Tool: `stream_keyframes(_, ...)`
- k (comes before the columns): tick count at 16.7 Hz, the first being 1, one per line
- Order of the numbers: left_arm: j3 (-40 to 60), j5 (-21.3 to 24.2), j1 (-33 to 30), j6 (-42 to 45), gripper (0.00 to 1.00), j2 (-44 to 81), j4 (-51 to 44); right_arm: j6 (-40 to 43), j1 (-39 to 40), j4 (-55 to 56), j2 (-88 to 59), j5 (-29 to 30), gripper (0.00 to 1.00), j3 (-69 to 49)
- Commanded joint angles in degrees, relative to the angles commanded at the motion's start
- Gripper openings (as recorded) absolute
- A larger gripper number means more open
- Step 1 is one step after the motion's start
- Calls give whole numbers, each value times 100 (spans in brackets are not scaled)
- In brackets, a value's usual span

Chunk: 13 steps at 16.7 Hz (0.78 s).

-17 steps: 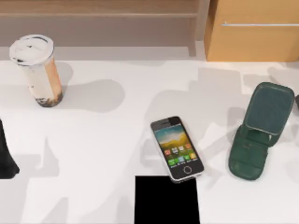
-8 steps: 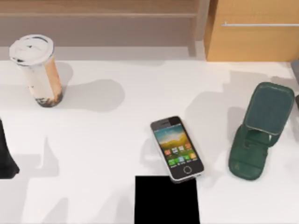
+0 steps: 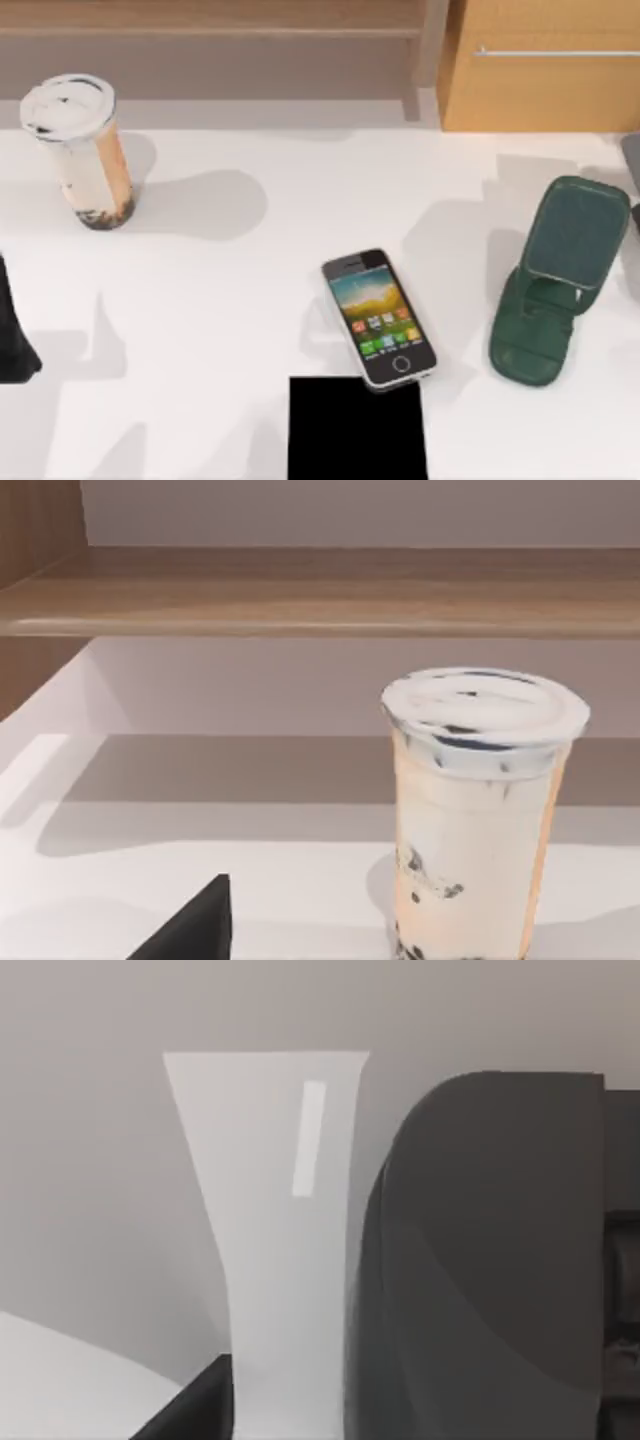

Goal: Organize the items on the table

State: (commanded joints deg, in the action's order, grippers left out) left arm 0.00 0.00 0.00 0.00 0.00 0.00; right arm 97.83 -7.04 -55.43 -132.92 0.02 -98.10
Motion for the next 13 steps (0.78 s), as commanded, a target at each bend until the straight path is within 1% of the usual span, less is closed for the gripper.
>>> stream_keyframes(12,0,0,0,0,100,0,0,0,0,0,0,0,2,0)
stream_keyframes(13,0,0,0,0,100,0,0,0,0,0,0,0,0,0)
